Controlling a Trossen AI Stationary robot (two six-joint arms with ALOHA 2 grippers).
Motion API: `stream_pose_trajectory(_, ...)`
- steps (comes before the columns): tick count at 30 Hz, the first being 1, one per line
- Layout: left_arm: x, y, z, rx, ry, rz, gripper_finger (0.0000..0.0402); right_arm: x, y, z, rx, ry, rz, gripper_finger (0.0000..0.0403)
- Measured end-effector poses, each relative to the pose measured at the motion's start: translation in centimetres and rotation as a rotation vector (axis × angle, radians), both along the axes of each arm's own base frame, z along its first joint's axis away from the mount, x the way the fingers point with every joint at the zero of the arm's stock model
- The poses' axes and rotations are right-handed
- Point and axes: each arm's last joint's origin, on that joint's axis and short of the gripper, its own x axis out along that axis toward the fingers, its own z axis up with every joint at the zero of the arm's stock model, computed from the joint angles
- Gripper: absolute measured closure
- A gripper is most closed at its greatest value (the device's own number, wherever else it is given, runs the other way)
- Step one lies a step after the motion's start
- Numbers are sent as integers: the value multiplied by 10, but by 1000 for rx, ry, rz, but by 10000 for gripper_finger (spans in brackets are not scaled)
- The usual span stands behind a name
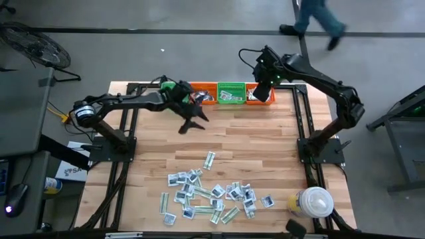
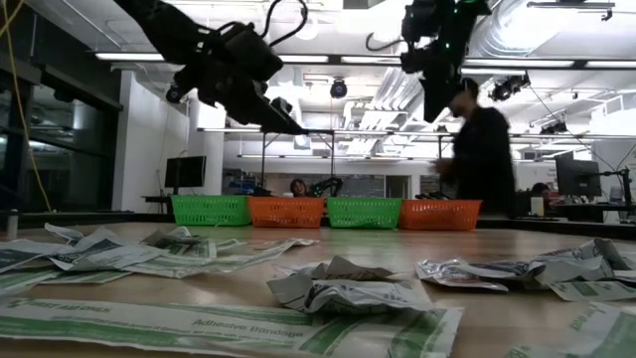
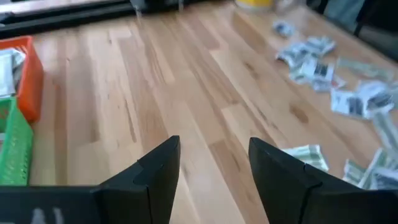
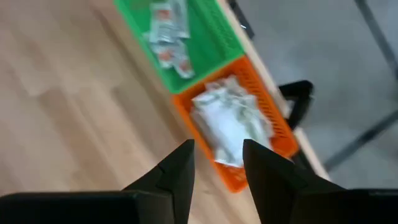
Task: Pick & Place First Aid Supplies
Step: Put the green bandage pack in the right orange bin
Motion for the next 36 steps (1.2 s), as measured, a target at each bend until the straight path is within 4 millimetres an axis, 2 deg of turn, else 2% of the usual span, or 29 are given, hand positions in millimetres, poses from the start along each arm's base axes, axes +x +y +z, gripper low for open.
stream_pose_trajectory(4, 9, -26, -4, 109, 53, -27, 214, 9, 19, 5, 39, -53, 48, 274)
stream_pose_trajectory(9, 19, -62, -9, 275, 122, -50, 214, 22, 49, 12, 7, -56, 124, 274)
stream_pose_trajectory(16, 31, -106, -21, 253, 217, -5, 214, 25, 96, 31, -72, -99, 191, 274)
stream_pose_trajectory(23, 46, -143, -43, 234, 339, 34, 214, 12, 147, 52, -106, -181, 230, 274)
stream_pose_trajectory(27, 60, -153, -50, 235, 369, 85, 214, 6, 176, 53, -129, -148, 238, 274)
stream_pose_trajectory(30, 67, -151, -56, 263, 445, 147, 214, 4, 197, 50, -153, -139, 251, 274)
stream_pose_trajectory(36, 80, -144, -60, 303, 562, 171, 214, -6, 233, 18, -147, -221, 233, 274)
